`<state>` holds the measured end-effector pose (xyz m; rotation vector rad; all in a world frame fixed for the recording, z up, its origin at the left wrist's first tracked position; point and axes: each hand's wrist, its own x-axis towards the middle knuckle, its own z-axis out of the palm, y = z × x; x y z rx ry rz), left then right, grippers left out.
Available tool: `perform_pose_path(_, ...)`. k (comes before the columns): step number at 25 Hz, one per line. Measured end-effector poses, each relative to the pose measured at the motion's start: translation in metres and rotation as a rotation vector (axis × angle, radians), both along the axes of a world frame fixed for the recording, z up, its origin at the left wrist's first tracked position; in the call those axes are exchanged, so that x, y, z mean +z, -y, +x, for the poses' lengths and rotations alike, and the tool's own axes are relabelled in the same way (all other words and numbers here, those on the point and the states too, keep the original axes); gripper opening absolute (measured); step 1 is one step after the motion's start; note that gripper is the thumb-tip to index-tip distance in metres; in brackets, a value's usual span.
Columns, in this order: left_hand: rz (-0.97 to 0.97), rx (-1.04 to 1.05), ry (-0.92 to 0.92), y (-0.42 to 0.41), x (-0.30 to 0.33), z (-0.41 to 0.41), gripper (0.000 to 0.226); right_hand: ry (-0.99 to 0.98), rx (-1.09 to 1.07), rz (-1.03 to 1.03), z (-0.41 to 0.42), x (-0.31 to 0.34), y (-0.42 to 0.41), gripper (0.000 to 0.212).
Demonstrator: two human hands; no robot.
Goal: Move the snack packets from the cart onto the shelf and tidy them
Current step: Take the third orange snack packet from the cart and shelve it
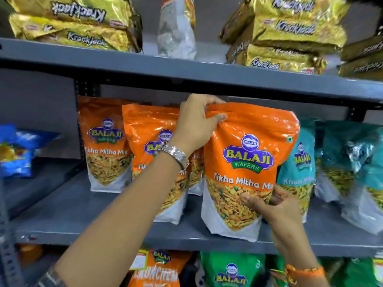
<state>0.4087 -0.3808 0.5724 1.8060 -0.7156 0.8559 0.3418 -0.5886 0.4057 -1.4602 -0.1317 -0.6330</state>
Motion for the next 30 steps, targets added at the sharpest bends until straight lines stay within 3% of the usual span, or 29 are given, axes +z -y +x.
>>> perform_pose_path(5,0.298,0.290,0.307,0.024,-0.006,0.007,0.020,-0.020,-0.028,0.007,0.039,-0.017,0.002,0.058)
perform_pose_path(9,0.337,0.468,0.411,0.022,-0.014,0.009,0.023,-0.041,-0.012,-0.076,0.053,-0.021,0.007,0.070)
perform_pose_path(12,0.376,0.560,0.507,0.006,-0.024,0.001,0.037,-0.012,-0.161,-0.173,0.048,-0.028,0.002,0.071)
perform_pose_path(14,0.344,0.562,0.484,-0.013,-0.037,-0.005,0.045,0.003,-0.290,-0.271,0.041,-0.031,-0.007,0.082)
perform_pose_path(17,0.180,0.511,0.486,-0.060,-0.067,-0.013,0.035,-0.062,-0.561,-0.397,0.026,-0.039,-0.036,0.102)
perform_pose_path(19,0.017,0.541,0.502,-0.101,-0.090,-0.015,0.027,0.056,-0.753,-0.424,0.009,-0.043,-0.064,0.094)
perform_pose_path(21,-0.153,0.602,0.401,-0.148,-0.110,-0.008,0.028,0.344,-0.777,-0.435,-0.006,-0.043,-0.106,0.071)
perform_pose_path(23,-0.370,0.574,0.114,-0.192,-0.126,0.009,0.035,0.545,-0.556,-0.457,-0.012,-0.043,-0.162,0.050)
perform_pose_path(25,-0.596,0.464,-0.204,-0.233,-0.142,0.034,0.034,0.565,-0.250,-0.542,-0.007,-0.042,-0.223,0.041)
perform_pose_path(28,-0.636,0.361,-0.516,-0.275,-0.160,0.071,0.028,0.294,0.160,-0.777,0.027,-0.032,-0.291,0.076)
perform_pose_path(30,-0.606,0.333,-0.624,-0.292,-0.160,0.087,0.047,0.079,0.236,-0.876,0.064,-0.026,-0.324,0.105)
